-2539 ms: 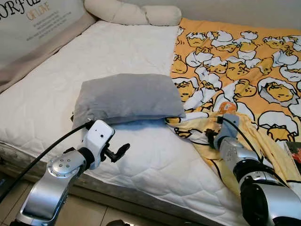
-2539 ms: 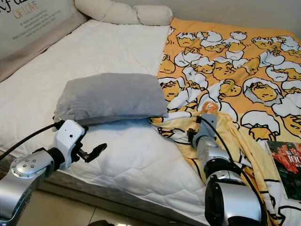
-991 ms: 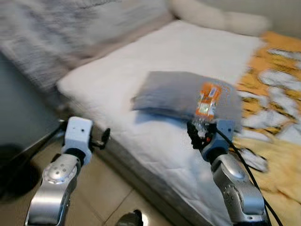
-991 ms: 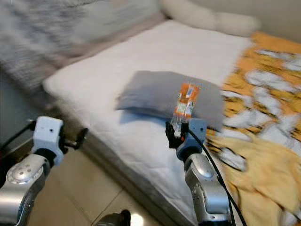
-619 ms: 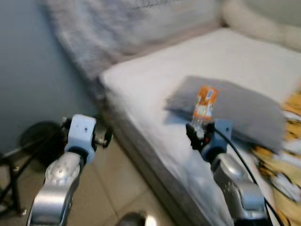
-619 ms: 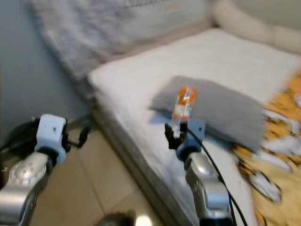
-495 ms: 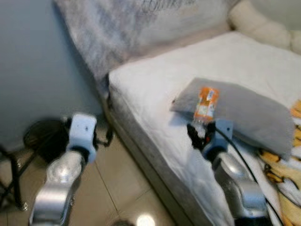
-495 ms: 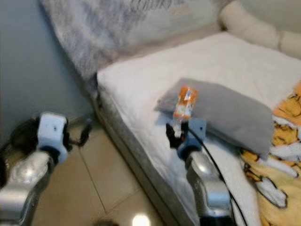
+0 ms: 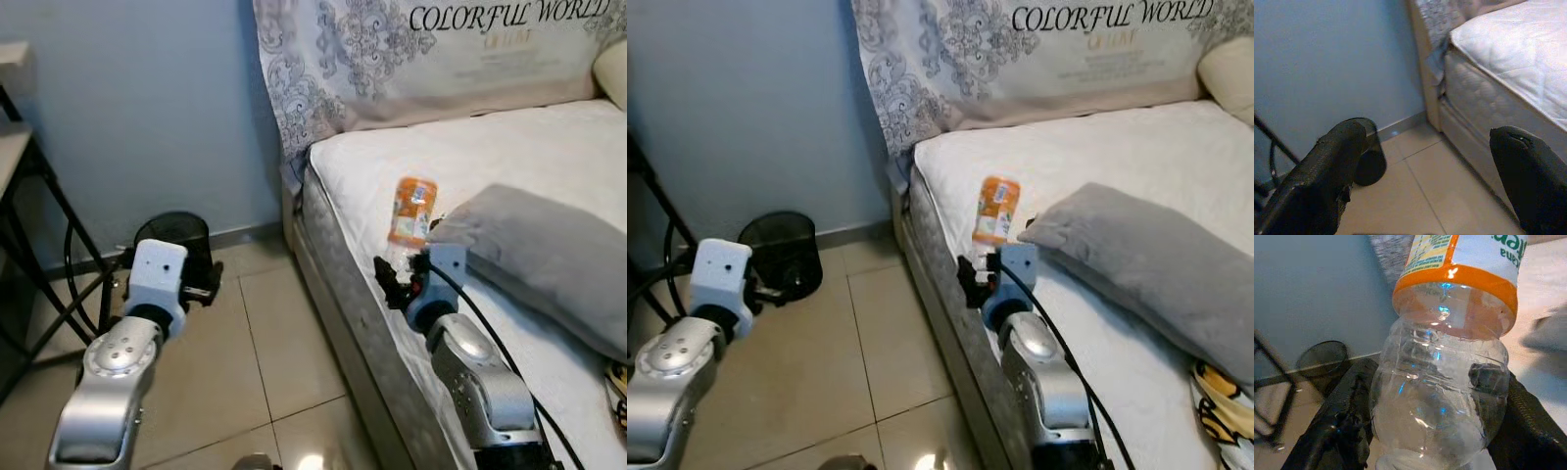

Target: Clean up the room

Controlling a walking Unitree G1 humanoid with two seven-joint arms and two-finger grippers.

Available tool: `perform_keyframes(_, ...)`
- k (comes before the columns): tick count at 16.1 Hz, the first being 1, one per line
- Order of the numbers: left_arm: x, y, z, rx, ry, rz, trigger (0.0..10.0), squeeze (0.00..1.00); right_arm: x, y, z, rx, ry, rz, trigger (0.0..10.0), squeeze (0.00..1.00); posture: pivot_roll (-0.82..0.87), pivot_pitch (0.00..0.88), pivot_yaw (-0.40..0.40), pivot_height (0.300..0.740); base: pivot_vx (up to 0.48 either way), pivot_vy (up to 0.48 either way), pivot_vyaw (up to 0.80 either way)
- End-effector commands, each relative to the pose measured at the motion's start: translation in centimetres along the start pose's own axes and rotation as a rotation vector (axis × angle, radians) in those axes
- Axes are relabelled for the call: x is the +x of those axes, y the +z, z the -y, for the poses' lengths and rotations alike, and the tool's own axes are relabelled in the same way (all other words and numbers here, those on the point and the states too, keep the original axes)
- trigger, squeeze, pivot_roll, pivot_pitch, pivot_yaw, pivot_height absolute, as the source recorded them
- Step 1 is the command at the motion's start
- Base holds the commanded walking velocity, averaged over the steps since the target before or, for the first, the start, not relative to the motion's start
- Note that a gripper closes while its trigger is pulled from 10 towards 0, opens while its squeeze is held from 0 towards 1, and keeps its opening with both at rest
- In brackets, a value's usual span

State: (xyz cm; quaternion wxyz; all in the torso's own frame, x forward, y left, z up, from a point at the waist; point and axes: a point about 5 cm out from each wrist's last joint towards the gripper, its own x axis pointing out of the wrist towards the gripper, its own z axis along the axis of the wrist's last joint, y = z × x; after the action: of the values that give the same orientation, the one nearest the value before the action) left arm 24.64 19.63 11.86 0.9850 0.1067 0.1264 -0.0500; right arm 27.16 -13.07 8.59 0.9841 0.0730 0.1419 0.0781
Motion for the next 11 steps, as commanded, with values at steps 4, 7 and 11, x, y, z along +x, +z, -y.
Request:
perform_keyframes(4,0.44,0.49,0.45,0.059,-0.032,0.015,10.0,0.00,0.38,0.63,1.30,-0.125,-0.069,0.016,10.0,0.00,-0.03,0.000,-0.011,0.740,0.312,0.000,0.00)
perform_keyframes(7,0.65,0.63,0.55,0.050,-0.034,0.018,10.0,0.00,0.36,0.23,1.25,-0.063,-0.029,-0.008,10.0,0.00,-0.03,0.000,-0.007,0.740,0.322,0.000,0.00)
perform_keyframes(11,0.88,0.84,0.63,0.048,-0.036,0.022,10.0,0.00,0.55,0.43,0.86,-0.073,-0.003,-0.012,10.0,0.00,-0.04,0.000,-0.004,0.740,0.334,0.000,0.80)
